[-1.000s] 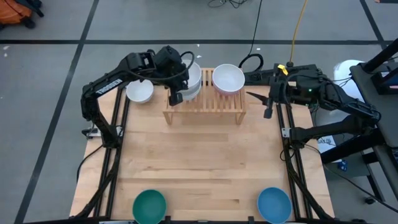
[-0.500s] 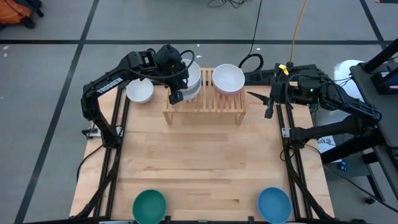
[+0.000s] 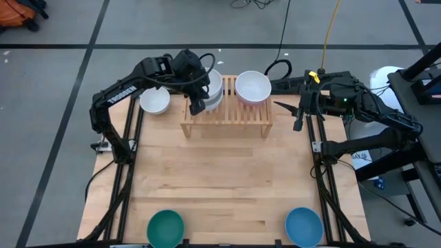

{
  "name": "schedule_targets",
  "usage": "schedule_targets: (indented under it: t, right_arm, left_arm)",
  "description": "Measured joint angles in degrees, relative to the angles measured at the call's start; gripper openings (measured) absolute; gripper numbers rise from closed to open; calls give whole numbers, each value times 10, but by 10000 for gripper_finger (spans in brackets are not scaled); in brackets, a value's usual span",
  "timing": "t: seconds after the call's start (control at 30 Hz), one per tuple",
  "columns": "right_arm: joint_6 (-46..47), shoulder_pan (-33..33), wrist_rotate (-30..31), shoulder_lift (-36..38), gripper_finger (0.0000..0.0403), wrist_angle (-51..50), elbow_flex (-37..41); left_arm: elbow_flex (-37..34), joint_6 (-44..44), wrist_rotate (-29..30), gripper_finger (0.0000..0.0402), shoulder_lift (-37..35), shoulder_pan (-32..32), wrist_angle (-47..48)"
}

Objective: Place and stack bowls onto a shelf
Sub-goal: Stack the white bowl on top of the gray bowl on the shelf

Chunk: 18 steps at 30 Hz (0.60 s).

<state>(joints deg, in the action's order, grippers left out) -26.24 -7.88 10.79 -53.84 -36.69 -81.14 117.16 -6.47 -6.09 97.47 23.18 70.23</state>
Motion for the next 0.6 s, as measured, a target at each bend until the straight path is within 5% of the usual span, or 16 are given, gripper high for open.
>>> schedule_targets:
  t: [0.6]
  right_arm:
    - [0,0,0,0,132,0,0]
  left_arm:
    - [-77,4,1,25,0,0,-54]
